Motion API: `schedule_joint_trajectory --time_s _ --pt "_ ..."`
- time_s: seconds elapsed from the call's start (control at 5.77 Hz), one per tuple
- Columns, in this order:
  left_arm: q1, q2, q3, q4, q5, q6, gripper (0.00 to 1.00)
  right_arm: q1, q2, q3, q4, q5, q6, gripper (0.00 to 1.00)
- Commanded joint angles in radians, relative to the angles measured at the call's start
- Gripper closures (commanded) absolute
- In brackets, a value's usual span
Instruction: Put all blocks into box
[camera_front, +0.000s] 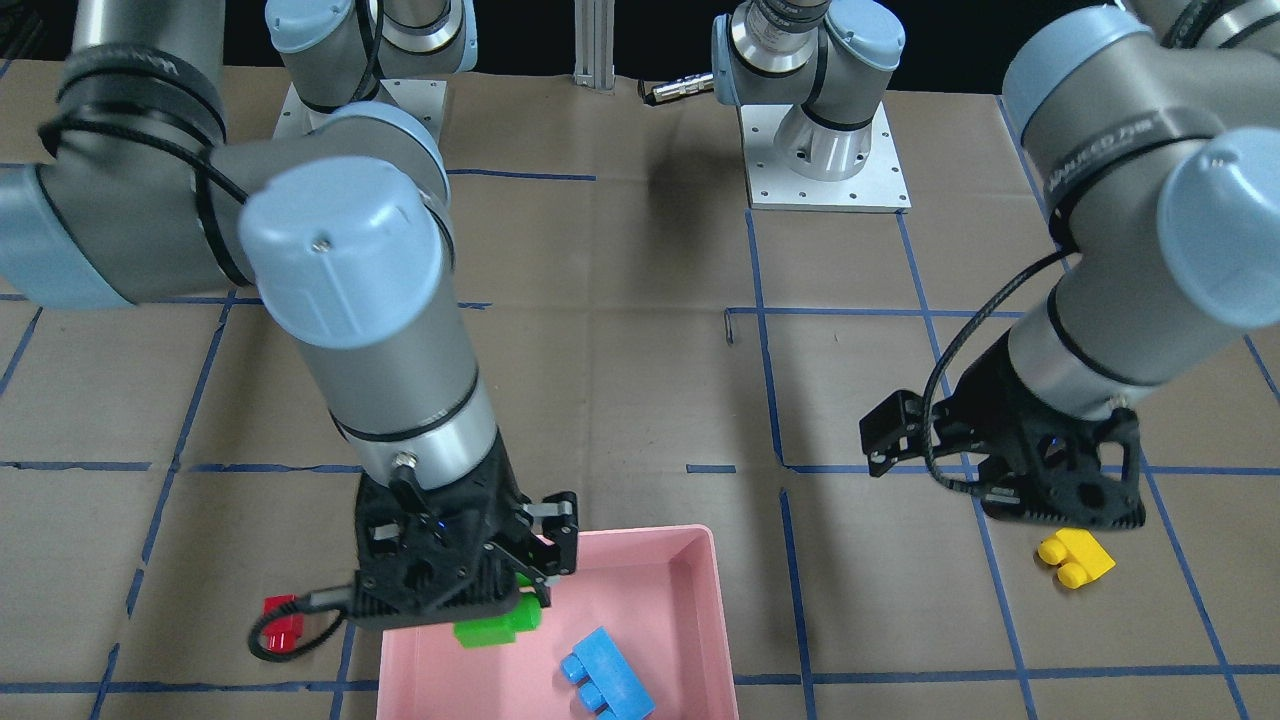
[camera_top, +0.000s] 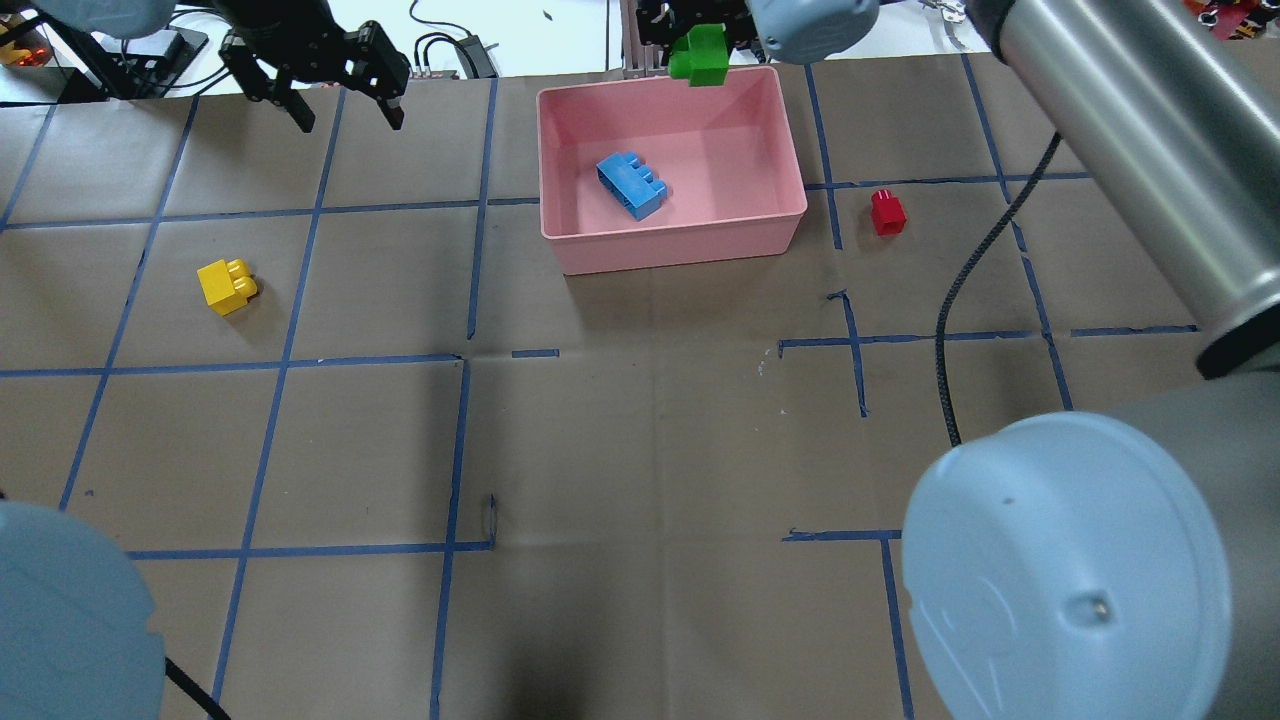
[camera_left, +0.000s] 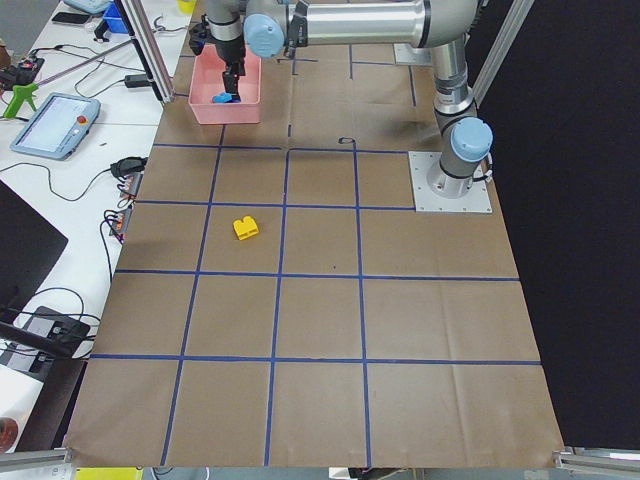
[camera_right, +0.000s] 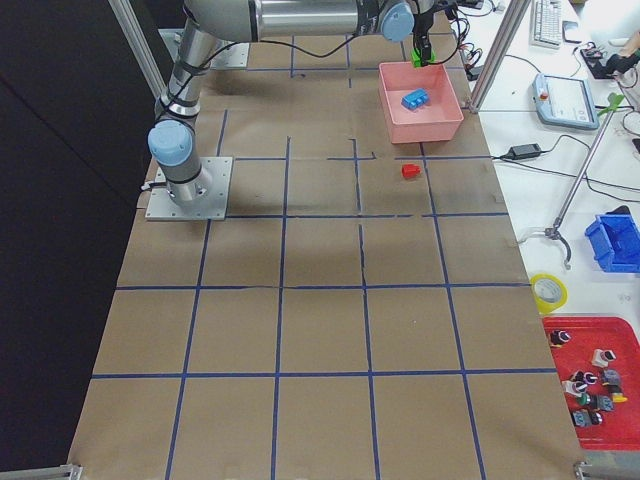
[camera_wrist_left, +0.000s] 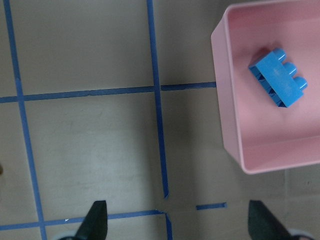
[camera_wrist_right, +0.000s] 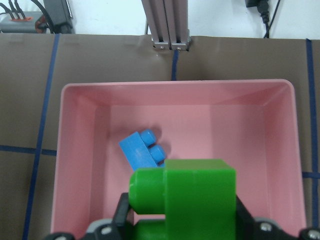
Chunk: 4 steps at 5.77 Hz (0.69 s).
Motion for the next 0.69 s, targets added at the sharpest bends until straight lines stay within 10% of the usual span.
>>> schedule_joint_trajectory --time_s 0.0,0.17,0.52 --pt "0.126 0.041 -0.106 0.093 0.014 0.141 0.0 0.028 0.06 -0.023 -0.038 -0.001 0.026 0.9" --pt "0.216 0.034 -0.098 0.112 0.017 0.139 0.0 0.028 0.062 -0.021 -0.036 -0.004 0.014 0.21" --pt "0.356 -0.065 -0.084 0.273 0.019 0.141 0.0 0.012 0.045 -0.015 -0.018 -0.013 0.006 0.01"
